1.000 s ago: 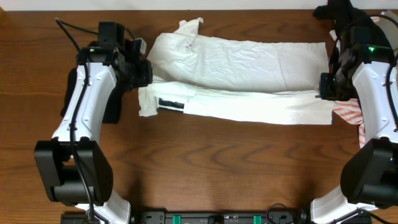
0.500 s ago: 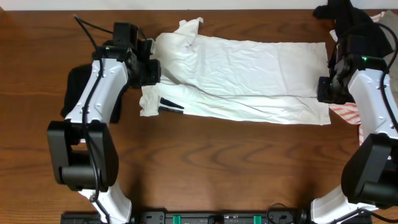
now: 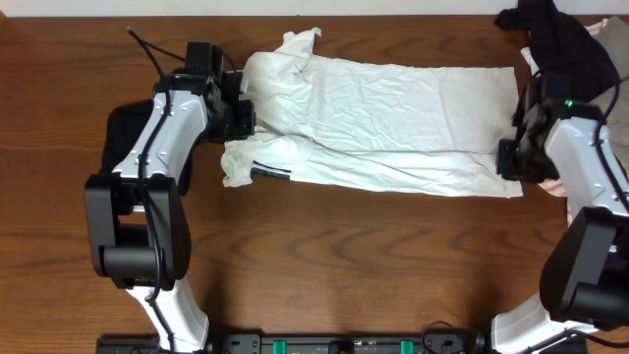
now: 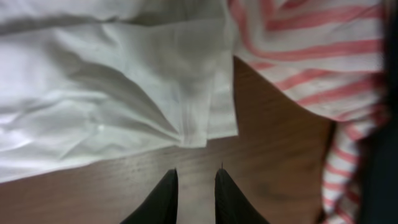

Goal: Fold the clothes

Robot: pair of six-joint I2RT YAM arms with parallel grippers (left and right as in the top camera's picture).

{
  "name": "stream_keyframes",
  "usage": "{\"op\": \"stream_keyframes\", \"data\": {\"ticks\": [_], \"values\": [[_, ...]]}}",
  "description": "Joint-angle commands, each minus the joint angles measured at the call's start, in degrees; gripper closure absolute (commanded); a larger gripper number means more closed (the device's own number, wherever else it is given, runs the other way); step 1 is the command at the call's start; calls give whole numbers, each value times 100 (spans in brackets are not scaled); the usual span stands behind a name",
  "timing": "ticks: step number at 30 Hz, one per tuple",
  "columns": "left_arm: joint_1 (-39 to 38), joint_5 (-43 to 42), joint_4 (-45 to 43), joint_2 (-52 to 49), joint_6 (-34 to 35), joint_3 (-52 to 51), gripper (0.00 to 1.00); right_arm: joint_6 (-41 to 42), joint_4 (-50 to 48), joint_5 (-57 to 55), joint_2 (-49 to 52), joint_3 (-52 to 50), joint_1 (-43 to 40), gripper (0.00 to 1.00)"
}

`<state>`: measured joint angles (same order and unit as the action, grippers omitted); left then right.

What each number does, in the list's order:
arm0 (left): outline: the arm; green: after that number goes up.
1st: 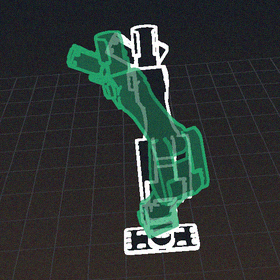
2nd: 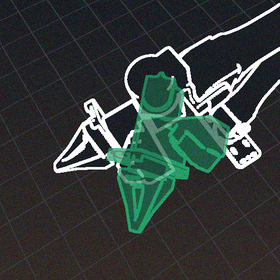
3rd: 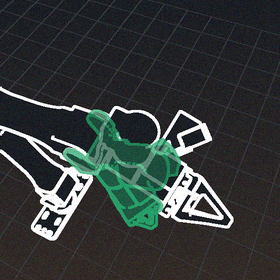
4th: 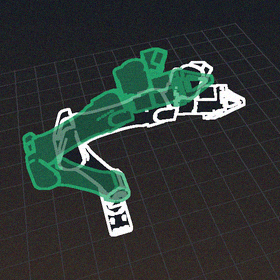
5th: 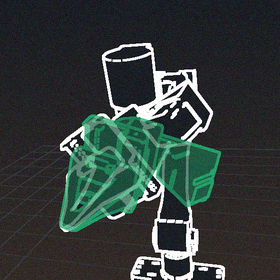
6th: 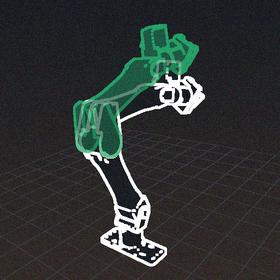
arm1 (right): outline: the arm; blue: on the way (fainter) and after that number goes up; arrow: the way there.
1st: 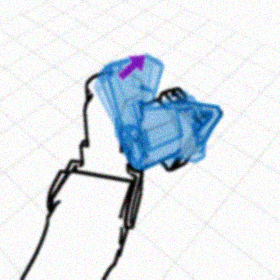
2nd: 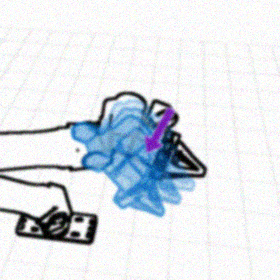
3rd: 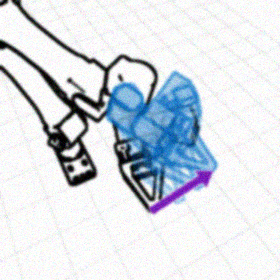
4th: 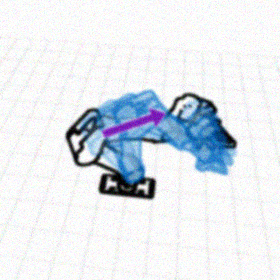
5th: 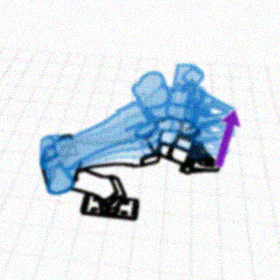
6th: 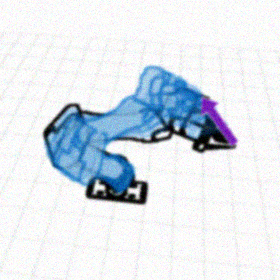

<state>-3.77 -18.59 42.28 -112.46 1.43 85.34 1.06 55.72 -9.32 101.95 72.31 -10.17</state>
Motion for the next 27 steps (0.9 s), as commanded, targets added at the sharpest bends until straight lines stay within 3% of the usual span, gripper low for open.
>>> {"op": "stream_keyframes", "data": {"ticks": [1, 6, 11, 14, 27], "values": [[9, 70, 7, -63, -33, 15, 93, 59, -409, 52, -59, -459, -35, 82], [9, 70, 13, -63, -33, 15, 93, -238, -940, 52, -59, -931, -31, 83], [9, 70, 11, -63, -33, 15, 93, -396, -1276, 61, -59, -1084, -31, 59], [9, 70, 7, -63, -31, 15, 93, -503, -1311, 142, -59, -1095, -28, 50], [9, 70, 2, -63, -33, 15, 93, -649, -1674, 398, -59, -1344, -28, 49]]}}
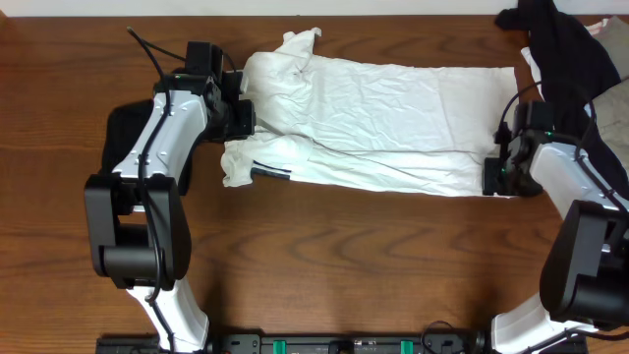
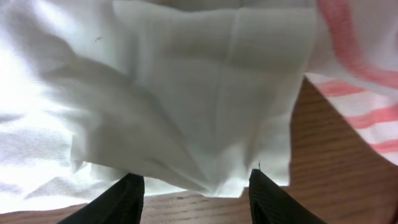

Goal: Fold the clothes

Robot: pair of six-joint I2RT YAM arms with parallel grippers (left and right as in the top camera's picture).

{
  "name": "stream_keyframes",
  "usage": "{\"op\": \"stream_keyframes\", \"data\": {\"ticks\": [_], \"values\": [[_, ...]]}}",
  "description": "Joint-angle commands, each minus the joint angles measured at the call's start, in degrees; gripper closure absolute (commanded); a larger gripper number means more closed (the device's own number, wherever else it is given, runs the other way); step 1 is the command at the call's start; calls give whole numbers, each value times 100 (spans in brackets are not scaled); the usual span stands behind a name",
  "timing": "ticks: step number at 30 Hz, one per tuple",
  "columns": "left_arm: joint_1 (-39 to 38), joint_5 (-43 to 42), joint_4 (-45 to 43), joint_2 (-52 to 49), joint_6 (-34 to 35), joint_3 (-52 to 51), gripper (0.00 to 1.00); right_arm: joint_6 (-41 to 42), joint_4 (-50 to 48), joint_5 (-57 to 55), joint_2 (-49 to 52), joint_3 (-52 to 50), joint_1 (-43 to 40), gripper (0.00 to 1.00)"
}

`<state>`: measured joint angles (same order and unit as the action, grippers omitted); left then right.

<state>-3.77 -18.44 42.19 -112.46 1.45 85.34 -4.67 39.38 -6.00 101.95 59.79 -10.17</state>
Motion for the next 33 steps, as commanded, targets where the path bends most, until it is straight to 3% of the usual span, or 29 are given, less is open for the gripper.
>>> {"op": "stream_keyframes", "data": {"ticks": [1, 6, 12, 18, 20, 33], "values": [[9, 55, 9, -63, -35, 15, 93, -76, -70, 66, -59, -107, -26, 50], [9, 55, 9, -63, -35, 15, 93, -74, -157, 68, -59, -109, -26, 64], [9, 55, 9, -63, -35, 15, 93, -74, -192, 68, -59, -109, -26, 89], [9, 55, 9, -63, -35, 15, 93, -74, -197, 66, -59, -109, -26, 89], [9, 55, 9, -63, -35, 15, 93, -74, -203, 68, -59, -109, -26, 99], [9, 118, -509, -63, -37, 15, 93, -11, -472, 37, -743, 319, -26, 99]]}}
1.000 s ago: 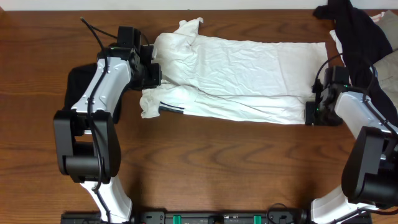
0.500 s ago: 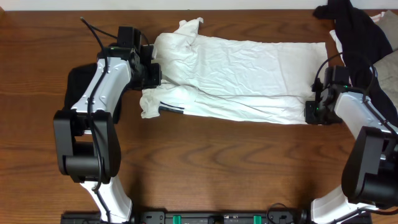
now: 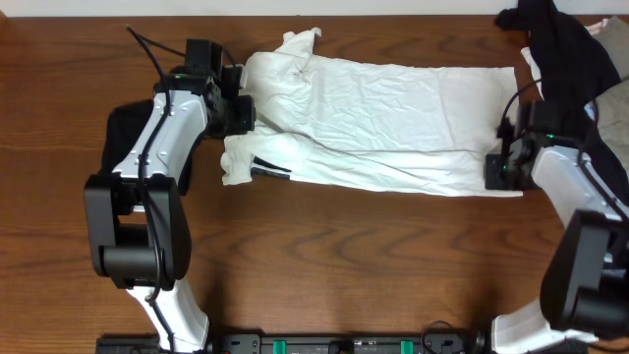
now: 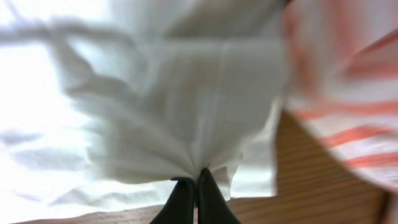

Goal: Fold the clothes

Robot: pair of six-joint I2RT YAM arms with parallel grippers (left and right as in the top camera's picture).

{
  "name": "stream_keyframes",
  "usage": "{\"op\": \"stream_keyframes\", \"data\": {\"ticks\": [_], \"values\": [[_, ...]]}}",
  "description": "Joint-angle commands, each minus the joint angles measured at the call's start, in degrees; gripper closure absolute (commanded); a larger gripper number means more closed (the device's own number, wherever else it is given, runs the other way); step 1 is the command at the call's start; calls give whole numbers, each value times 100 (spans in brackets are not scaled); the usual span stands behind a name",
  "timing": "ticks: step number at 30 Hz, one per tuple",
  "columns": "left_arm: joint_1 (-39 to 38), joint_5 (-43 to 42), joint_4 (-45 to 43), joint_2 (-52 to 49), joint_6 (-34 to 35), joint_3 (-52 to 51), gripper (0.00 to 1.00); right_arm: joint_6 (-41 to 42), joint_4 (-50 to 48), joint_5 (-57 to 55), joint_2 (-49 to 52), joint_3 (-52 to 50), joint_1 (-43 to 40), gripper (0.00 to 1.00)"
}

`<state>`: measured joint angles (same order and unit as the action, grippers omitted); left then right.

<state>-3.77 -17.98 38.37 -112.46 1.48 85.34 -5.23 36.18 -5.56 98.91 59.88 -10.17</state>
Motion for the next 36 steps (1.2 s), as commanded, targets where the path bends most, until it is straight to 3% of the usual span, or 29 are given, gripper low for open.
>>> {"op": "stream_keyframes", "data": {"ticks": [1, 8, 11, 13, 16, 21, 25, 36], "values": [[9, 72, -201, -63, -39, 15, 94, 46, -260, -7, -507, 315, -26, 99], [9, 70, -487, -63, -37, 15, 93, 310, -929, -7, -345, 313, -31, 99], [9, 70, -529, -63, -37, 15, 93, 553, -1132, -42, -4, 313, -31, 81], [9, 72, -551, -63, -37, 15, 92, 656, -1176, -111, 247, 313, -33, 78], [9, 72, -546, -66, -39, 15, 83, 841, -1091, -334, 481, 313, -33, 79], [9, 70, -503, -63, -37, 15, 83, 837, -857, -413, 446, 313, -31, 81], [9, 72, -358, -66, -39, 15, 77, 837, -592, -407, 361, 313, -31, 83], [9, 710, 831, -66, -35, 15, 69, 837, -186, -407, 374, 302, -31, 82]]}}
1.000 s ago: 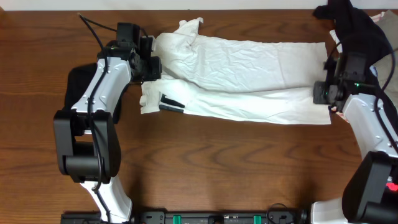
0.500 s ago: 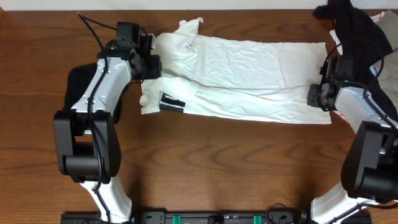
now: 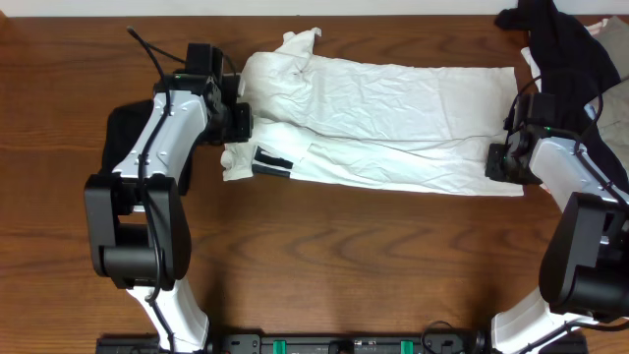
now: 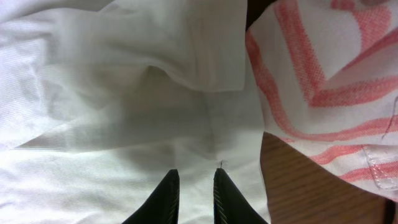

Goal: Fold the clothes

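Observation:
A white shirt [image 3: 393, 108] lies spread lengthwise across the far half of the wooden table [image 3: 324, 265]. My left gripper [image 3: 241, 122] is at its bunched left end and looks shut on the cloth there. A dark label [image 3: 273, 162] shows on the lower left fold. At the shirt's right hem sits my right gripper [image 3: 496, 160]. In the right wrist view, the right gripper [image 4: 194, 180] has its fingers a little apart just above the white shirt [image 4: 93, 124], with flat cloth showing in the gap and a folded hem layer beyond.
A red-and-white striped garment [image 4: 311, 81] lies against the shirt's right hem. A black garment [image 3: 560, 44] is heaped at the far right corner. A dark cloth [image 3: 123, 133] lies under the left arm. The near half of the table is bare wood.
My right gripper was pinched shut on the shirt's right hem and now stands slightly apart over it, a bit farther back. The left gripper has shifted nearer, and the shirt's left end has folded inward.
My right gripper first hovered off the shirt's lower right corner with fingers nearly together. Then it was spread wide over the hem, then shut on the cloth. Now it is parted again. The left gripper stayed at the left end, only lately shifting.

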Robot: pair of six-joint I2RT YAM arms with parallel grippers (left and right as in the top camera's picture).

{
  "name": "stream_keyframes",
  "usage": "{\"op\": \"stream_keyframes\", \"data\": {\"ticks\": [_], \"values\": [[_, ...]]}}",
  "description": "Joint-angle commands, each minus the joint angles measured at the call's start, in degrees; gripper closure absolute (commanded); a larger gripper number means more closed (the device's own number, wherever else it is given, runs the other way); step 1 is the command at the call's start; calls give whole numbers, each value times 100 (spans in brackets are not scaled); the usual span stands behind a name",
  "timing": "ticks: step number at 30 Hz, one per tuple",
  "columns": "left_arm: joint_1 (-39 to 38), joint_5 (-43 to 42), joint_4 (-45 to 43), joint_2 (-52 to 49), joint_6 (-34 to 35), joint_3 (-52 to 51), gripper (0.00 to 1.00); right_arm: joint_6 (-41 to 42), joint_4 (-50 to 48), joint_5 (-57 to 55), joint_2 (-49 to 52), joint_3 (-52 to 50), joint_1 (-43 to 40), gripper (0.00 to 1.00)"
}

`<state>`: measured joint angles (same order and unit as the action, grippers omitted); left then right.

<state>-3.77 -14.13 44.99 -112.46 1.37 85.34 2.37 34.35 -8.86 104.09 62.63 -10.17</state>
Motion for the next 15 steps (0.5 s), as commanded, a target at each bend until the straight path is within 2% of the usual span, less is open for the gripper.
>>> {"op": "stream_keyframes", "data": {"ticks": [1, 4, 10, 11, 15], "values": [[9, 326, 264, -63, -26, 15, 66, 76, -2, -76, -144, 26, -31, 82], [9, 326, 573, -63, -24, 15, 58, 76, -2, -76, -144, 26, -31, 82], [20, 332, 1193, -63, 39, 15, 49, 39, 22, -79, -144, 26, -33, 81], [20, 332, 1255, -63, 37, 15, 45, 24, 28, -79, -144, 26, -33, 81], [20, 643, 1257, -66, 37, 15, 44, 15, 63, -79, -144, 26, -31, 81]]}}
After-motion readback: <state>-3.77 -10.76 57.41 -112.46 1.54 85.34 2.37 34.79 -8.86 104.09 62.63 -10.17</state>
